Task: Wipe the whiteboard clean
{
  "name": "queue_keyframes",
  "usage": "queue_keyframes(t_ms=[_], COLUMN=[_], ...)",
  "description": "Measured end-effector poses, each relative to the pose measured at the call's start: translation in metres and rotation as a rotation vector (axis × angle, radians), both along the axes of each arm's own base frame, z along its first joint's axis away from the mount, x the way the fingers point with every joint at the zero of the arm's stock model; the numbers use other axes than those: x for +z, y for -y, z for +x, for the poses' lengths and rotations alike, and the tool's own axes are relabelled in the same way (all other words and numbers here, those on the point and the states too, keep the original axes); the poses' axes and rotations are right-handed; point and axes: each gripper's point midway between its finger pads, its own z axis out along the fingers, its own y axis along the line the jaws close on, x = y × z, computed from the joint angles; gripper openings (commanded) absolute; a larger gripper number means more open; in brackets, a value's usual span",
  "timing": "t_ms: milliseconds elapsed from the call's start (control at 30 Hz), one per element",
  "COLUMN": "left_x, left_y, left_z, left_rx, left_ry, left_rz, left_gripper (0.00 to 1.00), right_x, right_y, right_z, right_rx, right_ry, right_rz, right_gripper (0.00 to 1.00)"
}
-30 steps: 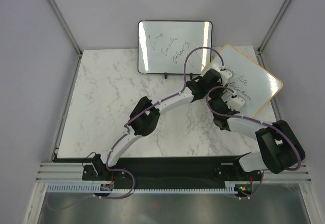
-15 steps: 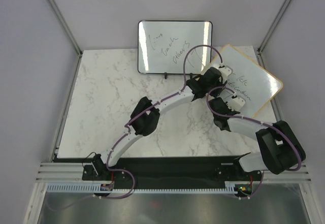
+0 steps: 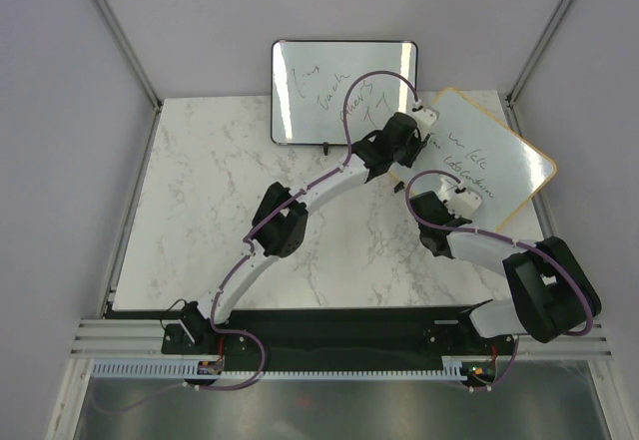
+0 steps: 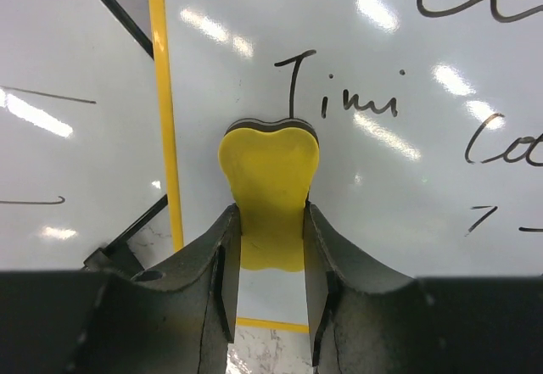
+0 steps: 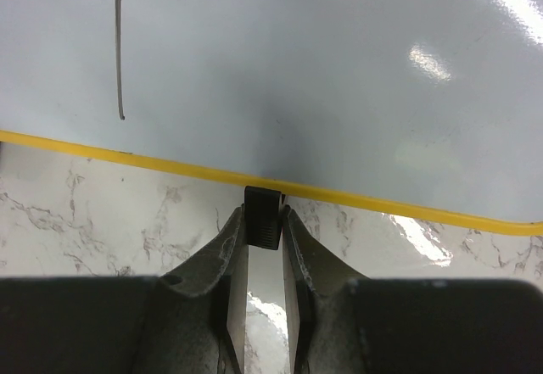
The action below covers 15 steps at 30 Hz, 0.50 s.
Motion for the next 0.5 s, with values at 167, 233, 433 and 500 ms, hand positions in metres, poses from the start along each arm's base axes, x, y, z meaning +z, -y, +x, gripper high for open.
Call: queue_keyframes(t_ms=[167, 233, 433, 500], left_x=[0.011, 0.014, 0.018, 0.018], left_y=[0.017, 0.028, 0.056, 0.067], left_z=[-0.006, -0.013, -0.047, -0.064], left_rx=[-0.064, -0.100, -0.229, -0.294], left_ry=[0.012, 0.016, -0.018, -0.059], left_rz=[-0.055, -0.078, -0.127, -0.155], left_gripper=[0.02, 0.02, 0.02, 0.02], right_x=[0.000, 0.000, 0.000, 0.000], right_y=[-0.001, -0.001, 0.000, -0.001], right_z=[0.000, 0.000, 0.000, 0.000], right_rx=[0.002, 0.002, 0.002, 0.003], right_ry=[0.000, -0.001, -0.001, -0.001], right_rz=[-0.001, -0.001, -0.004, -0.004], right_gripper=[0.00, 0.00, 0.00, 0.00])
